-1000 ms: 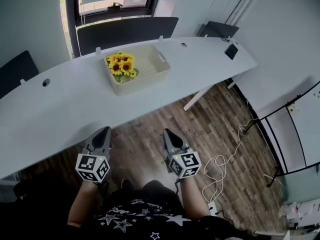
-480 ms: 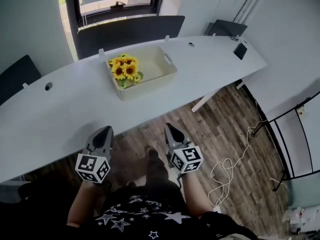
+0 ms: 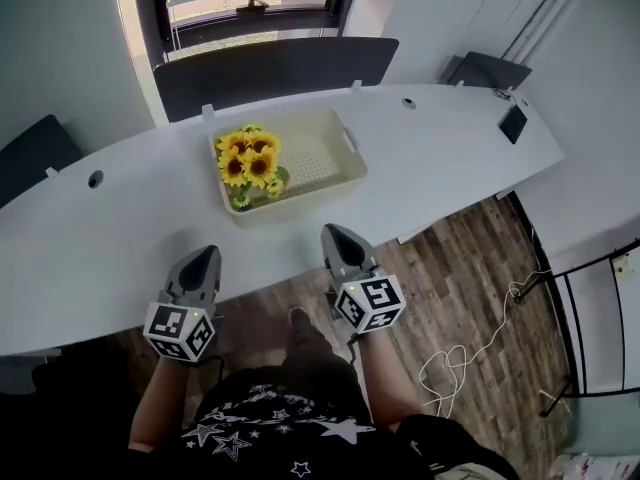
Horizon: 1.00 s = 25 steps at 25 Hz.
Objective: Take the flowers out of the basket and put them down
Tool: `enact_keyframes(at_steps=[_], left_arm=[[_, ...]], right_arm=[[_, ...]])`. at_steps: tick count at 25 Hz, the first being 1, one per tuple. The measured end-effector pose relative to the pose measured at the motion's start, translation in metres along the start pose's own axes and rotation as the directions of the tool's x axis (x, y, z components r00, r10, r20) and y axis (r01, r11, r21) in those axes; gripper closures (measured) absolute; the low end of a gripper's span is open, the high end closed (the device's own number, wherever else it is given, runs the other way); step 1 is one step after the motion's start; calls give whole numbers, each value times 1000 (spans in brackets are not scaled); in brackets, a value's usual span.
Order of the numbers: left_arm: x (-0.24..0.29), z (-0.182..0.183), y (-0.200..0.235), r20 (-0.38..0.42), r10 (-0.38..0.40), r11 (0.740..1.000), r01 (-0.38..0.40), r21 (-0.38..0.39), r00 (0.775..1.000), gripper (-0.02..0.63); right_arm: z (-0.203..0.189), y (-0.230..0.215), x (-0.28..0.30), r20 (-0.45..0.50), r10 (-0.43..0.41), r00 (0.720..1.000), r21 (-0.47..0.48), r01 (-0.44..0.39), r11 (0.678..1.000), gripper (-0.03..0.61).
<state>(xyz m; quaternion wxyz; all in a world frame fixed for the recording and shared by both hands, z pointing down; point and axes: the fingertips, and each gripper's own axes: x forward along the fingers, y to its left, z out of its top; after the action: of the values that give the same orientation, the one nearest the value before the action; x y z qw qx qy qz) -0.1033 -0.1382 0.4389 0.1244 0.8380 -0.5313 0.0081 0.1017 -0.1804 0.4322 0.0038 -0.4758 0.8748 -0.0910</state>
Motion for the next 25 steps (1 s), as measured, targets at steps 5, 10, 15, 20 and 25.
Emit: enact_keyframes(at_steps=[5, 10, 15, 20, 25], left_arm=[[43, 12, 13, -22, 74, 997, -74, -15, 997, 604], [68, 0, 26, -128, 130, 989, -138, -54, 983, 604], [85, -15, 34, -209, 179, 974, -203, -98, 961, 602], [96, -22, 39, -232, 212, 962, -244, -119, 949, 506], [100, -34, 49, -290, 269, 936, -320, -146, 918, 465]], right_arm=[[23, -38, 41, 30, 13, 999, 29, -14, 999, 575], [32, -54, 69, 21, 61, 998, 17, -61, 998, 575], [34, -73, 89, 5, 106, 994, 22, -106, 994, 575], [33, -84, 107, -2, 151, 989, 40, -151, 988, 575], [31, -89, 123, -22, 209, 978, 37, -208, 977, 575]])
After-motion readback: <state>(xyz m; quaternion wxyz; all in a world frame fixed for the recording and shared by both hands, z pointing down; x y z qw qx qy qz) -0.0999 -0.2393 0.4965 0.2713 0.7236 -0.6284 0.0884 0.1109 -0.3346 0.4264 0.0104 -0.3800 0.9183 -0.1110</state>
